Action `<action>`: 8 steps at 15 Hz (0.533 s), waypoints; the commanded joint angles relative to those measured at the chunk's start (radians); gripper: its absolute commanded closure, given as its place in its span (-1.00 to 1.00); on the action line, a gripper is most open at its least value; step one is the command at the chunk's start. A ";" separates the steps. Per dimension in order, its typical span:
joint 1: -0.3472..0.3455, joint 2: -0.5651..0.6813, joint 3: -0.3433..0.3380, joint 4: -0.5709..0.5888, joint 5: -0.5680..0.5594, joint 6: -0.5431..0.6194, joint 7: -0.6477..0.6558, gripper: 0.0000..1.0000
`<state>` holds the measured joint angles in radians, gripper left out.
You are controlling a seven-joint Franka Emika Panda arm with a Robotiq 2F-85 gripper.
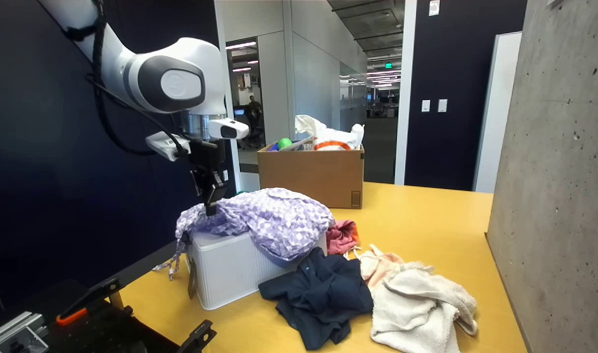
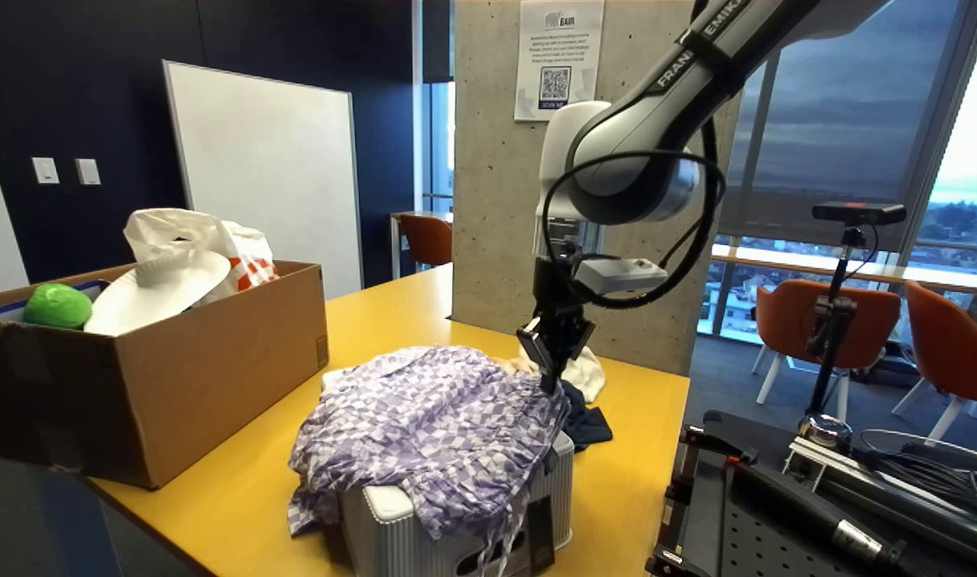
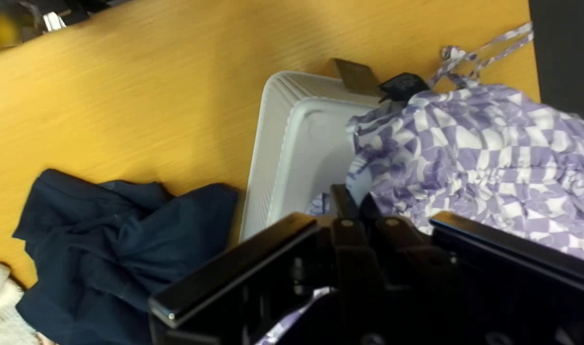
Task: Fold the blue cloth and remove it from the basket, then use the purple cloth to cover the basket
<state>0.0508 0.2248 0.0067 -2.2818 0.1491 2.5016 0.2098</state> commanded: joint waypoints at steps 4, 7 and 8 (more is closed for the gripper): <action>-0.013 -0.114 0.016 -0.057 0.068 -0.253 -0.037 0.98; -0.010 -0.086 0.024 -0.036 0.106 -0.321 -0.058 0.98; -0.007 -0.067 0.027 -0.024 0.113 -0.339 -0.059 0.98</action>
<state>0.0500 0.1319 0.0171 -2.3332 0.2197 2.2292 0.1827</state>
